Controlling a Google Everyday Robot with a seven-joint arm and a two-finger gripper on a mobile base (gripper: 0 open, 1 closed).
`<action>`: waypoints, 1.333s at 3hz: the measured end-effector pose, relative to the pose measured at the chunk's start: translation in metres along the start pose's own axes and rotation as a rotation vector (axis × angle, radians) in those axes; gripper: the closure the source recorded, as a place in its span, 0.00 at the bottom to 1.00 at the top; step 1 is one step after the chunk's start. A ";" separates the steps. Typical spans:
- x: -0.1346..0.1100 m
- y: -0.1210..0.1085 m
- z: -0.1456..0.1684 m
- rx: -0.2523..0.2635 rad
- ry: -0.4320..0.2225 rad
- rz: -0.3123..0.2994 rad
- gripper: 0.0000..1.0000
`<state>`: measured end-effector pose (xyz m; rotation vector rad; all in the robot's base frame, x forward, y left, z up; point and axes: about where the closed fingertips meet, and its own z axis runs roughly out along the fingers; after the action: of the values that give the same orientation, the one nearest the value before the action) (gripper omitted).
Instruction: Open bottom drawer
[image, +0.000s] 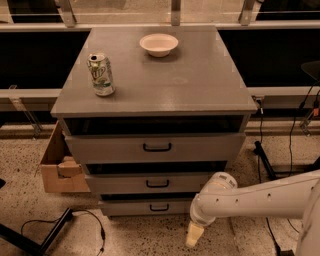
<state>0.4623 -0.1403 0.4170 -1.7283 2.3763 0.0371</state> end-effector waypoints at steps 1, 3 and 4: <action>0.001 -0.001 0.001 0.008 0.002 -0.002 0.00; -0.020 -0.002 0.062 -0.033 -0.014 -0.030 0.00; -0.028 -0.004 0.112 -0.040 -0.025 -0.067 0.00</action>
Offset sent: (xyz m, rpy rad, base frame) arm 0.0091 0.0291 -0.0549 0.0039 0.0502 0.0428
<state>0.4913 -0.0999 0.3124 -1.8136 2.3129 0.0963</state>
